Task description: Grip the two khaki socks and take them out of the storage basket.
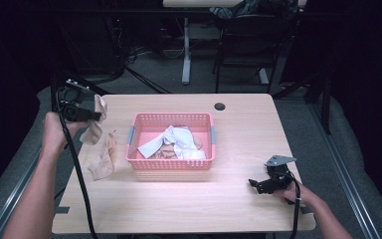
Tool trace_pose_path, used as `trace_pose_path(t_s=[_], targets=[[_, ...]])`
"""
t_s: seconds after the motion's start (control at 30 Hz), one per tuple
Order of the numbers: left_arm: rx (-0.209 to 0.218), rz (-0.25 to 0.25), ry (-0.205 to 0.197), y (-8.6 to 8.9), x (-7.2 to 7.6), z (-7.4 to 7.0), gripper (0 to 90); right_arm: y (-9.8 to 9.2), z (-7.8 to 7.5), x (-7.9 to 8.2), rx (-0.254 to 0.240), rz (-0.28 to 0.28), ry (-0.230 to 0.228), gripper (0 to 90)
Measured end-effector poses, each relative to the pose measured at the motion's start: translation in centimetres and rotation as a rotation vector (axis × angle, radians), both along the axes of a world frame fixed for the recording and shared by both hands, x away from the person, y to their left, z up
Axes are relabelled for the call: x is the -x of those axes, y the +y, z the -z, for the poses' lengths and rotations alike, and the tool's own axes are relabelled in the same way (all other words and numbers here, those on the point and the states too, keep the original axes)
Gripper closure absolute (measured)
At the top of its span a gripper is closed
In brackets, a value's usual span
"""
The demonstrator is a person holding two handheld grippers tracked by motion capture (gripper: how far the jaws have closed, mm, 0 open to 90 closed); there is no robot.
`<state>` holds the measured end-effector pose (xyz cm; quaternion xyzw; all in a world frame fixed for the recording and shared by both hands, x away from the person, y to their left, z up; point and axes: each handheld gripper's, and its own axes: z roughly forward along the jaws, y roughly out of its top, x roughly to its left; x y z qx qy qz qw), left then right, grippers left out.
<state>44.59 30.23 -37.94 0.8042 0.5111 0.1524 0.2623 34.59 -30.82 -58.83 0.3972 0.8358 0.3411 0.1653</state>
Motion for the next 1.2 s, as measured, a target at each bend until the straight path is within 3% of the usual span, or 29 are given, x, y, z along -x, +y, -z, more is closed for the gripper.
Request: trace_pose_path(t_s=[0.27, 0.53, 0.7, 0.87, 0.93, 0.97, 1.2], targets=[[-0.008, -0.023, 0.054, 0.5, -0.8, 2.8, 82.3, 0.0, 0.0, 0.0, 0.000, 0.001, -0.001, 0.0], [0.015, -0.032, 0.100, 0.7, -1.7, 5.3, 82.1, 0.0, 0.0, 0.0, 0.000, 0.000, -0.001, 0.0], [0.027, -0.038, 0.103, 0.7, -1.9, 5.9, 82.1, 0.0, 0.0, 0.0, 0.000, 0.001, 0.000, 0.0], [0.027, -0.053, 0.075, 1.1, -1.9, 5.9, 82.1, 0.0, 0.0, 0.0, 0.000, 0.002, -0.001, 0.0], [0.048, -0.067, 0.079, 1.3, -2.1, 6.2, 82.1, 0.0, 0.0, 0.0, 0.000, 0.001, 0.000, 0.0], [0.069, -0.075, 0.075, 1.4, -2.2, 6.4, 82.1, 0.0, 0.0, 0.0, 0.000, 0.003, 0.000, 0.0], [0.070, -0.106, 0.120, 1.3, -3.3, 9.8, 82.1, 0.1, 0.1, 0.0, -0.007, 0.004, -0.001, 0.0]])
